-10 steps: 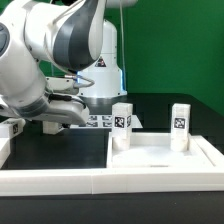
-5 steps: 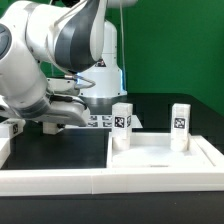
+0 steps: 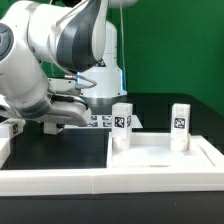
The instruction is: Assemble square table
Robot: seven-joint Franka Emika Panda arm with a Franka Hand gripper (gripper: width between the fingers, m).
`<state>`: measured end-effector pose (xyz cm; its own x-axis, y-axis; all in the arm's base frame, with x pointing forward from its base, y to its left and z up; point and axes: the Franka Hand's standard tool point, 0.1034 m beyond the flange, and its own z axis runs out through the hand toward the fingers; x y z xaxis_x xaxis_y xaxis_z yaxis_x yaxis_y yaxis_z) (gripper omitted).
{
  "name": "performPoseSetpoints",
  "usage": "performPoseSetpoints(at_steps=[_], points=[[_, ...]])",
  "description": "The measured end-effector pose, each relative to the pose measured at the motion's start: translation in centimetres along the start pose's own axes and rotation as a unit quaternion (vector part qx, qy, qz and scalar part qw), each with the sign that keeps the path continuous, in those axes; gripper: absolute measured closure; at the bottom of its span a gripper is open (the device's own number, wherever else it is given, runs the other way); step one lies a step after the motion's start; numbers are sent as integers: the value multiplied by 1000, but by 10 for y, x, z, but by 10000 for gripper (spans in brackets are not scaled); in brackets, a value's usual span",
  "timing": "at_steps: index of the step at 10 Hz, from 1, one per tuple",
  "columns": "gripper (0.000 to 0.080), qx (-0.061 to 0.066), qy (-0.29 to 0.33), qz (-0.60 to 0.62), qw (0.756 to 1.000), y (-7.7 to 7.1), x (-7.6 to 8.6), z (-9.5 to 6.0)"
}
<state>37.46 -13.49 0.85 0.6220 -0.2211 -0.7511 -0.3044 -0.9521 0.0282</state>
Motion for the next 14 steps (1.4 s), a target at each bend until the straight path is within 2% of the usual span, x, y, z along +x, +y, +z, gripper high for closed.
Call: performPoseSetpoints(at_steps=[1,2,7,8,9,10,12,13,14], points=[[509,-1,2,-2,1000,-3,0,-5],[509,-2,2,-5,1000,-10,-3,-17],[508,2,2,-30,1000,-38,-13,-92],[508,-2,24,-31,999,-37,-4,-93],[508,-1,22,-30,999,-36,-6,-91],[508,-3,40,-31,999,-36,-1,-94],[508,-7,125,-53,991,-37,8,-110],[508,-4,154,-59,986,-42,3,-125],[508,-5,189,-63,980,-45,5,-141]])
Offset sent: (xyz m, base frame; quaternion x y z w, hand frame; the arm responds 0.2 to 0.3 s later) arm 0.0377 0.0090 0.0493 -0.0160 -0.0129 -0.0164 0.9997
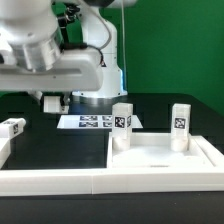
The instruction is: Assemble square table
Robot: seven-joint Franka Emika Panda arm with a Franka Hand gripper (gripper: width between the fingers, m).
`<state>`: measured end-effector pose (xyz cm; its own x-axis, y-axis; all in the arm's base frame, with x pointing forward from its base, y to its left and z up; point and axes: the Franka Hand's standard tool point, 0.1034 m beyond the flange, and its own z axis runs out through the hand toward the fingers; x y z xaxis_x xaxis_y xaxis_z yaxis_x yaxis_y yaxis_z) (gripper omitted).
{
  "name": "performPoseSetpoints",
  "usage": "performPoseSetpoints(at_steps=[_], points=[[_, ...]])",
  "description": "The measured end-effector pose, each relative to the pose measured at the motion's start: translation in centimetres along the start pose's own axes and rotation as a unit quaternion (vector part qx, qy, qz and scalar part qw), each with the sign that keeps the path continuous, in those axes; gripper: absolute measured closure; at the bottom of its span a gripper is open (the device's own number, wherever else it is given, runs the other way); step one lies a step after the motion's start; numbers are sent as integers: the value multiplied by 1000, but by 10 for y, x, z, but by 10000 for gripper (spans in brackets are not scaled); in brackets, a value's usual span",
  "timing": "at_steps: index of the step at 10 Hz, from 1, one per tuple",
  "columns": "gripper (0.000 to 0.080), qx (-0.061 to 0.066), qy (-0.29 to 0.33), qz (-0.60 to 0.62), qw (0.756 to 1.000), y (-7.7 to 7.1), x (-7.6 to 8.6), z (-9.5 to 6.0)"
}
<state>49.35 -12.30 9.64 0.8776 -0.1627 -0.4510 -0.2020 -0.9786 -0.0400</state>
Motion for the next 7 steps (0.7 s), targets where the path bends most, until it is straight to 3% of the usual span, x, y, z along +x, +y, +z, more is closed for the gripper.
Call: performPoseSetpoints(at_steps=[2,5,7], points=[[508,-4,48,-4,999,-4,8,-14],[508,-18,154,-3,988,1,15,-14],[508,-35,237,-10,971,-5,30,-29]])
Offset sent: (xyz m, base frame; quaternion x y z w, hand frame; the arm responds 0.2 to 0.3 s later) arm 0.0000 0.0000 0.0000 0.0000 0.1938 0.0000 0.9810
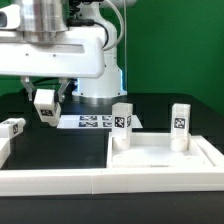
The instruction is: Assemble square table
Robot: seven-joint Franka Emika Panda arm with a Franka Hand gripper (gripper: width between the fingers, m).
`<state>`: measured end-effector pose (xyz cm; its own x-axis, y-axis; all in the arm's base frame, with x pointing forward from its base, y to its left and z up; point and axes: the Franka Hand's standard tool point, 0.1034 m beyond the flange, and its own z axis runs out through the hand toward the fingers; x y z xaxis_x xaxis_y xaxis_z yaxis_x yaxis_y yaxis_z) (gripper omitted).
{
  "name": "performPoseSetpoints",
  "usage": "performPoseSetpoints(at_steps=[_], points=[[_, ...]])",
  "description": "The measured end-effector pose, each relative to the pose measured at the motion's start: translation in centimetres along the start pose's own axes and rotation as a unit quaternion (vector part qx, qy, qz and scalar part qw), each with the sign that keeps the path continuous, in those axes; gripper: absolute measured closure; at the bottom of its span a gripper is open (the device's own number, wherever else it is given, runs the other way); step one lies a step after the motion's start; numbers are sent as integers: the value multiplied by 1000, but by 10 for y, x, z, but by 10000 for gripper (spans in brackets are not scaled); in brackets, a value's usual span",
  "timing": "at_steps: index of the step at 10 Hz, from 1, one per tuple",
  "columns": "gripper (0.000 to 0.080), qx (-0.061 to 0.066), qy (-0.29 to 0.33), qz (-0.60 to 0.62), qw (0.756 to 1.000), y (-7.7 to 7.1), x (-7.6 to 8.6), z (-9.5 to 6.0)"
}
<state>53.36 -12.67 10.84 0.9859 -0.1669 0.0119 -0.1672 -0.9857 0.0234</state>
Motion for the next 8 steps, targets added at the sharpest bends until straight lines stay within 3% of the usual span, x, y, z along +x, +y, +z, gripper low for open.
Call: performPoseSetpoints(at_steps=[2,5,6,8], points=[[508,-5,47,-9,999,-17,16,-8],[508,6,61,-4,998,-62,42,-22],[508,8,59,-2,998,-70,45,-23],[508,7,58,-4,998,-66,44,-21]])
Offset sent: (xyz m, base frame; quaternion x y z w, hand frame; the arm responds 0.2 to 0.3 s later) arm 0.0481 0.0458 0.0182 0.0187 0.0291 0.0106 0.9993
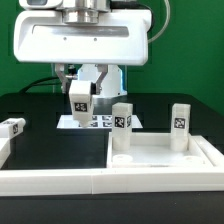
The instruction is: Assemble square table
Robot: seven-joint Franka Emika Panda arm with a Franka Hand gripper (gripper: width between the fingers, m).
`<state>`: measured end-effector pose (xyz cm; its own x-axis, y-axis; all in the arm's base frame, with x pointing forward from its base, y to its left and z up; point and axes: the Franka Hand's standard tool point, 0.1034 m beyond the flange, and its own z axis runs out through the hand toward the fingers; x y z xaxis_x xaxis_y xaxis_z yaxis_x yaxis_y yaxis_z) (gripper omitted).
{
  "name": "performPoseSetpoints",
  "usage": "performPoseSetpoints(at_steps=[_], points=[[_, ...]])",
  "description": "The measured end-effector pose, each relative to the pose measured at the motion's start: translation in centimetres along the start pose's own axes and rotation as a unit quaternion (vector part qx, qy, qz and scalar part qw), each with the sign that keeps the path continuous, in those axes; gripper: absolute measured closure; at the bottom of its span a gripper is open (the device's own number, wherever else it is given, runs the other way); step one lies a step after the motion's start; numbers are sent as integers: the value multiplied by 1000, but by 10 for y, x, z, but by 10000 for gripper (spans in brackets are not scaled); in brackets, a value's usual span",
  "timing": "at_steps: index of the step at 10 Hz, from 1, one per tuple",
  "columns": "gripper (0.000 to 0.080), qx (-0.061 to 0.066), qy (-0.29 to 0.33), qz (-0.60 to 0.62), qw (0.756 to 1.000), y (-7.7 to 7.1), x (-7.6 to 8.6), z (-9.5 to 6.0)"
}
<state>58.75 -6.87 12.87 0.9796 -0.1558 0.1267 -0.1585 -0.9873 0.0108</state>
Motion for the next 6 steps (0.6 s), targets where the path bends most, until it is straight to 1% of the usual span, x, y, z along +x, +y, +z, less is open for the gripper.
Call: performPoseSetpoints(at_steps=[1,2,3,5,6], points=[[508,0,0,-1,1000,-1,0,0],[508,1,0,7,1000,-4,0,0],[508,6,0,16,1000,-20,1,0],[508,19,10,43,999,-63,10,-7],[508,22,12,51,998,-83,13,-7]])
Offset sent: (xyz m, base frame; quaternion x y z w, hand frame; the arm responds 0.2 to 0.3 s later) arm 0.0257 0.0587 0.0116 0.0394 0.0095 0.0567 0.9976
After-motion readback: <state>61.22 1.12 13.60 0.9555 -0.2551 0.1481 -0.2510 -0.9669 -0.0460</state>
